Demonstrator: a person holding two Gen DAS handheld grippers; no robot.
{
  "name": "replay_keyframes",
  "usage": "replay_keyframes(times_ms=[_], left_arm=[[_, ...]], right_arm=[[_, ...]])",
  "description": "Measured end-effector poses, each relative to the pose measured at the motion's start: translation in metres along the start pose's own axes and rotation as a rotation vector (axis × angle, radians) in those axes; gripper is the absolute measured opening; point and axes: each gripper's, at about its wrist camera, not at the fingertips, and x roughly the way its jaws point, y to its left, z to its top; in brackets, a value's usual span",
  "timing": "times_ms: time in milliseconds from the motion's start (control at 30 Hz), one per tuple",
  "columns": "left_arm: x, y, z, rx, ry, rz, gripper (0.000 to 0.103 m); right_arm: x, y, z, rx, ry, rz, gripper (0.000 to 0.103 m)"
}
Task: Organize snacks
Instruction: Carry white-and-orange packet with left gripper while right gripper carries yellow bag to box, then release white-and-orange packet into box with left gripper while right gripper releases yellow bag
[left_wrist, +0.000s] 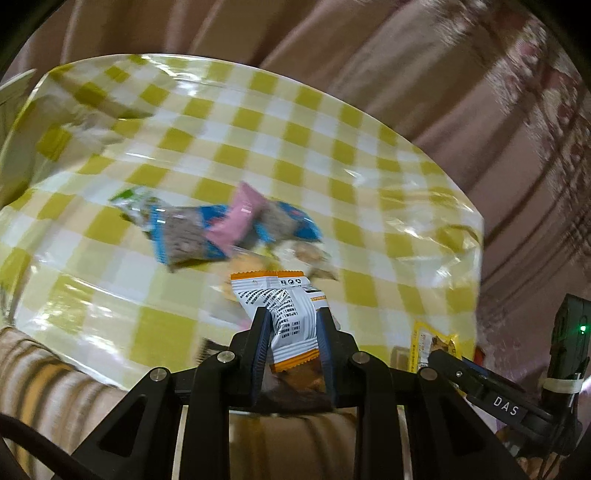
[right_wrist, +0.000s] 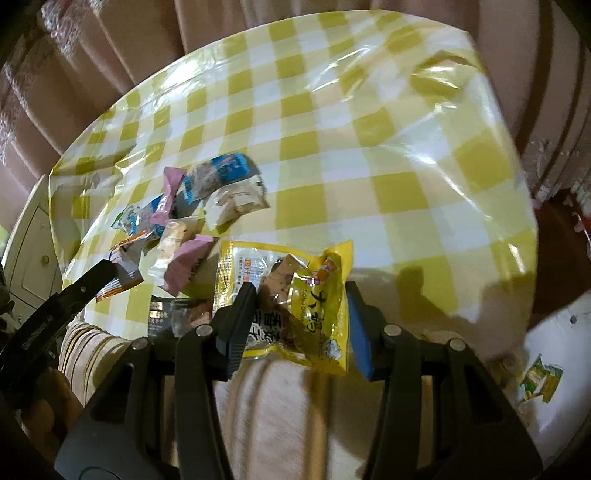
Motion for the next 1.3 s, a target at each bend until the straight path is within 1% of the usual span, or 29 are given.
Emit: replay_keyframes(times_ms=[133, 333, 533, 767, 933, 1067, 1300], left_arm=[[0.003, -0.037, -0.010, 0.066, 0.025, -0.046, 0.027], [0.014, -0.101, -0.029, 0.166, 0.092, -0.145, 0.027], [0.027, -0.159, -0.055, 0.267, 0.175, -0.234, 0.027], [0.041, -0.210, -0.084, 0.361, 0.270, -0.314, 0.027], [0.047, -0.240, -0.107, 0.431, 0.335, -0.352, 0.027], [0.052, -0.257, -0.123, 0.468, 0.389, -0.383, 0.027], [0.060, -0.273, -0.140, 0.515, 0.475, -0.418, 0.027]], right_arm=[[-0.017, -0.027, -0.005, 0.035, -0.017, -0.021, 0.052], [-0.043, -0.074, -0.016, 0.100, -0.042, -0.074, 0.052], [-0.061, -0.131, -0.032, 0.185, -0.044, -0.155, 0.052], [-0.073, -0.187, -0.054, 0.259, -0.027, -0.254, 0.052], [-0.077, -0.213, -0.067, 0.301, -0.012, -0.294, 0.052], [-0.079, -0.228, -0.077, 0.318, 0.004, -0.322, 0.052], [-0.078, -0.251, -0.091, 0.353, 0.035, -0.364, 0.053]])
